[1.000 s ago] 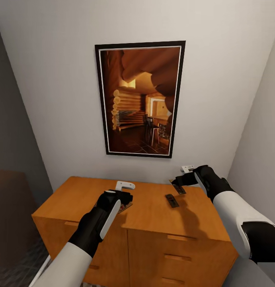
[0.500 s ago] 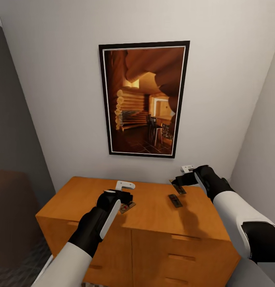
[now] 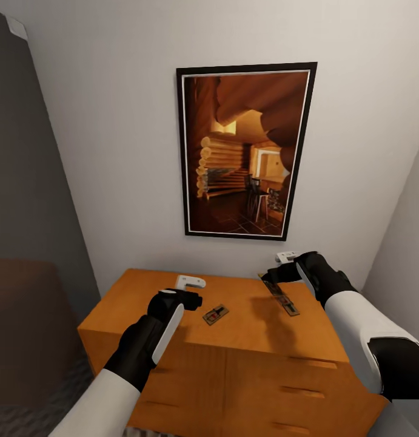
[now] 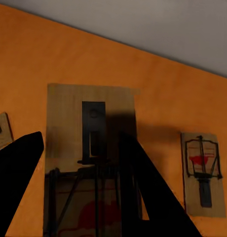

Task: Take the four mousetraps from the cabinet in the bathroom and place them on the bathroom floor. Make sure all four end up on the same floor surface, and ensure that at least two of them are either under or directly next to the same bathroom sink.

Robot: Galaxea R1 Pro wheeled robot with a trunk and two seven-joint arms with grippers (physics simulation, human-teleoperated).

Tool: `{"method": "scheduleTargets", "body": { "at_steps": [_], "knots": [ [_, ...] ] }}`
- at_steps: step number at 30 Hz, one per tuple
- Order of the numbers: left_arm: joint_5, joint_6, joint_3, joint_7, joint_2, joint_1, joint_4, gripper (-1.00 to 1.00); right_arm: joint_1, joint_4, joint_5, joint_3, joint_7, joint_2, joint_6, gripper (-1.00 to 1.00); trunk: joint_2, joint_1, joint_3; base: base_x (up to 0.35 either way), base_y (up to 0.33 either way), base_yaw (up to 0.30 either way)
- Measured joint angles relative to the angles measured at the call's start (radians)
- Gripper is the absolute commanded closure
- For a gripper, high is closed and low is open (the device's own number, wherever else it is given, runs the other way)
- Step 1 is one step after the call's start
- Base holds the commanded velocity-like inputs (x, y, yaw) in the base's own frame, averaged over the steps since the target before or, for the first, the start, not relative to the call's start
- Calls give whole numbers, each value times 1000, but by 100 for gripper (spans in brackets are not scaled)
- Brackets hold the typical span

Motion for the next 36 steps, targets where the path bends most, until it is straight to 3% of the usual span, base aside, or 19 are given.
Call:
{"method": "scheduleTargets", "body": {
  "at_steps": [7, 20, 36],
  "knots": [
    [0, 0, 0, 0, 0, 0, 0, -100, 0, 1, 0, 0, 1, 0, 0, 100, 0, 0, 0, 0, 210, 0],
    [3, 0, -6, 0, 0, 0, -12, -100, 0, 2, 0, -1, -1, 0, 0, 100, 0, 0, 0, 0, 16, -5],
    [3, 0, -4, -3, 0, 0, -28, -100, 0, 6, -1, -1, -6, 10, 0, 100, 0, 0, 6, 0, 0, -240]
  ]
}}
